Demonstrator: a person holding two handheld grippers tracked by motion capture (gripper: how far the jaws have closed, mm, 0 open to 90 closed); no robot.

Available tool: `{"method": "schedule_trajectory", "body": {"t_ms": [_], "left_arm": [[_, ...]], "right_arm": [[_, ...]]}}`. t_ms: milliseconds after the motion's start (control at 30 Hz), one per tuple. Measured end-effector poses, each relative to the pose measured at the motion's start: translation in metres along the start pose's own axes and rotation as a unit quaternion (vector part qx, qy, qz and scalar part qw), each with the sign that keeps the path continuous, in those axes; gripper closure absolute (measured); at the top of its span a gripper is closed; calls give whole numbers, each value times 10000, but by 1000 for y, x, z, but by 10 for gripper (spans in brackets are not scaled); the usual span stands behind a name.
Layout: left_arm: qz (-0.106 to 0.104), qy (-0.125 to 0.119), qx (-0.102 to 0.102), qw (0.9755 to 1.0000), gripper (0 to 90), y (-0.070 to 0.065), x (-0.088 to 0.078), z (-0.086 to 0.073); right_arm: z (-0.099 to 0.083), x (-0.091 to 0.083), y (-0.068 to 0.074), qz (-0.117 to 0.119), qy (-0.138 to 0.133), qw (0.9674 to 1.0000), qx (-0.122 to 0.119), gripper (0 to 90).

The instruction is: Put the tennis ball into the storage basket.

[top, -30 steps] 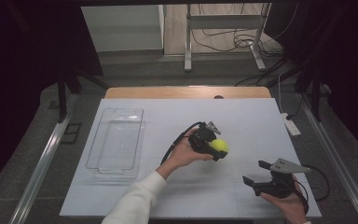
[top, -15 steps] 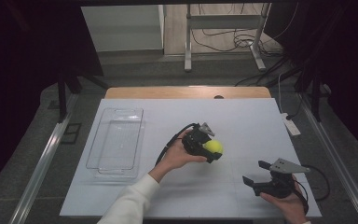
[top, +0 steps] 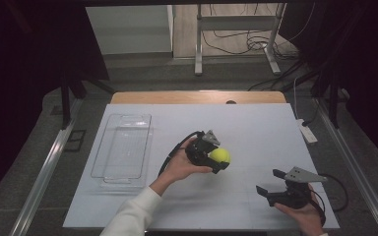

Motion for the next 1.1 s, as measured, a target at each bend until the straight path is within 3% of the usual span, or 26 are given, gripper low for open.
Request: {"method": "schedule_trajectory", "body": {"t_ms": [633,1100], "left_arm": [[100,-51,71,9999,268,-1,-16,-8],[186,-150,-18,9997,267,5,-27,-15]], "right_arm": [[0,0,0,-34,-6,10000,9,90],[-2,-2,-1,-113,-24,9999,24,90]]}}
Point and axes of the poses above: each handheld gripper's, and its own axes: x roughly forward along the jaws, z roughly out of its top, y roughly to its left, the point moved 4 cm from there along x, roughly forward along the jaws, and after that the axes turned 14 degrees about x, right-handed, at the moved point
